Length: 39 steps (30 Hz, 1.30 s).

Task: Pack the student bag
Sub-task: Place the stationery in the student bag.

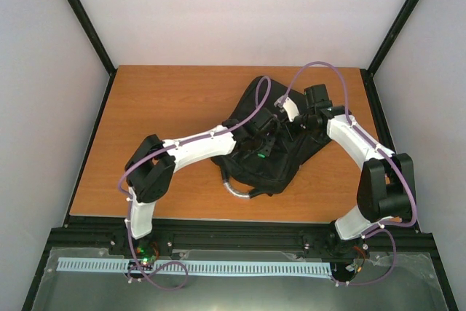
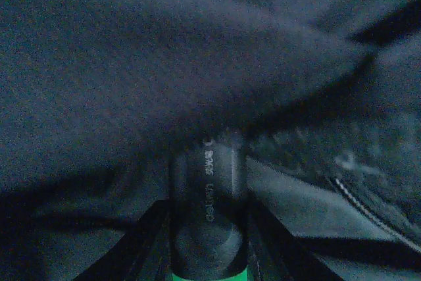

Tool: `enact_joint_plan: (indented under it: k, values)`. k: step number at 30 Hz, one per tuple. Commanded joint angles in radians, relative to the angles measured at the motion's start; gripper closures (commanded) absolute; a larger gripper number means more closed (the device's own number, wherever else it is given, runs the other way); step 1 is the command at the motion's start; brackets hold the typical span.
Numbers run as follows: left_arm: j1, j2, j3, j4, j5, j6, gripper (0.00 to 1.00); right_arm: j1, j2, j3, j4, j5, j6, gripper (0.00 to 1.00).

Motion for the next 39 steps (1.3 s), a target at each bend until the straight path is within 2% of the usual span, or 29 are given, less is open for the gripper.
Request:
enact_joint_plan:
  k: [1,9,13,19,22,25,27,32,34,35,39]
  values:
    - [0.016,0.039,0.054,0.032,-0.095,0.024,0.78,0.012,-0.030,0.018,0.026,-0.062,-0.009,0.97]
    - [0.014,-0.052,-0.014,0.031,-0.039,0.035,0.58,0.012,-0.022,0.018,0.026,-0.056,-0.011,0.97]
    - [0.008,-0.149,-0.083,0.031,-0.014,0.043,0.42,0.012,-0.014,0.019,0.025,-0.056,-0.010,0.97]
    - [-0.008,-0.296,-0.213,0.026,0.007,0.029,0.36,0.011,-0.010,0.019,0.023,-0.060,-0.011,0.97]
    - [-0.010,-0.363,-0.308,0.039,-0.001,0.001,0.40,0.012,-0.006,0.021,0.023,-0.065,-0.012,0.97]
    - [-0.010,-0.392,-0.369,0.039,-0.008,-0.010,0.50,0.012,0.000,0.022,0.020,-0.069,-0.012,0.97]
    - [-0.010,-0.388,-0.390,0.029,-0.030,-0.010,0.61,0.012,0.000,0.023,0.018,-0.072,-0.012,0.97]
    - [-0.008,-0.346,-0.406,0.031,-0.086,-0.003,0.81,0.012,-0.003,0.023,0.018,-0.074,-0.012,0.97]
    - [-0.007,-0.328,-0.401,0.033,-0.120,-0.004,0.95,0.012,-0.002,0.022,0.017,-0.076,-0.010,0.97]
    - [-0.003,-0.318,-0.392,0.032,-0.141,-0.007,0.99,0.013,-0.002,0.022,0.016,-0.076,-0.010,0.97]
    - [0.018,-0.282,-0.368,0.059,-0.141,0.014,0.99,0.012,0.000,0.022,0.017,-0.076,-0.012,0.97]
